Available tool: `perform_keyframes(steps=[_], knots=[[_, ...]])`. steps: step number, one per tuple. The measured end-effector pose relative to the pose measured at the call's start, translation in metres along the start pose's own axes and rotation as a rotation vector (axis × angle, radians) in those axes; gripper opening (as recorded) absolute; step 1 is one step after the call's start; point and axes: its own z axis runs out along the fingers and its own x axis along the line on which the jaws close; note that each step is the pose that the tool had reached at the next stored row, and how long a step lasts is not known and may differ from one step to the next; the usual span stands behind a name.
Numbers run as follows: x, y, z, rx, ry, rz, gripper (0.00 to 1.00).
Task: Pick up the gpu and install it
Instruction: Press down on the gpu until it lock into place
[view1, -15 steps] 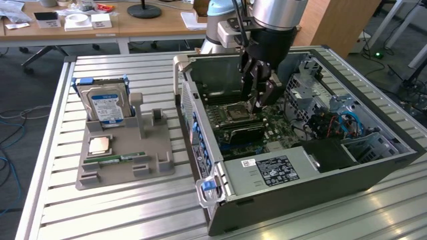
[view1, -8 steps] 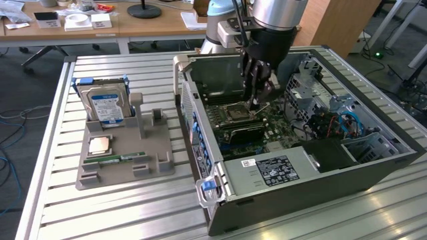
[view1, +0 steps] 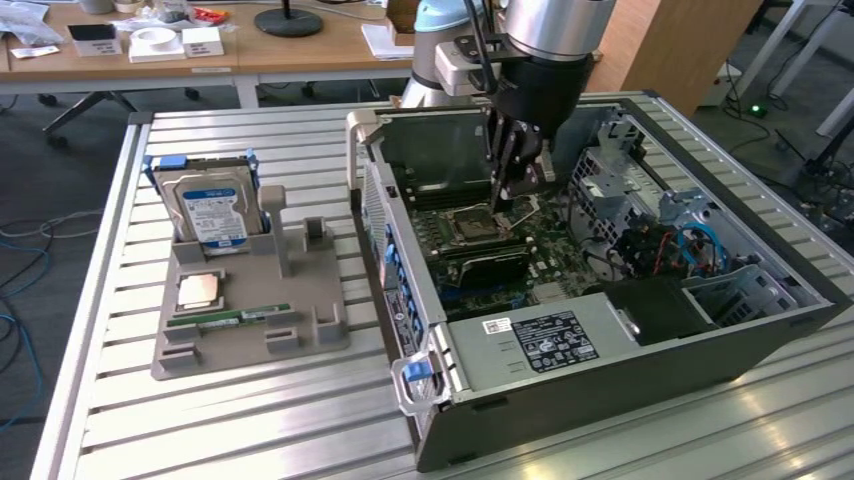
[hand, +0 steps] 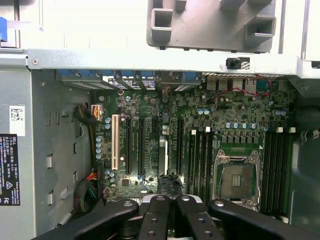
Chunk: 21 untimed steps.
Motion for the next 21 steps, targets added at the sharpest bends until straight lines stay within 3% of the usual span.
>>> perform_keyframes(steps=[16,21], knots=[[-0.0002,-0.0008,0.0009,-0.0001,-0.0007,0.0,0.11],[-0.0002,-0.0008,0.0092,-0.0001,-0.0014,0.0,0.11]])
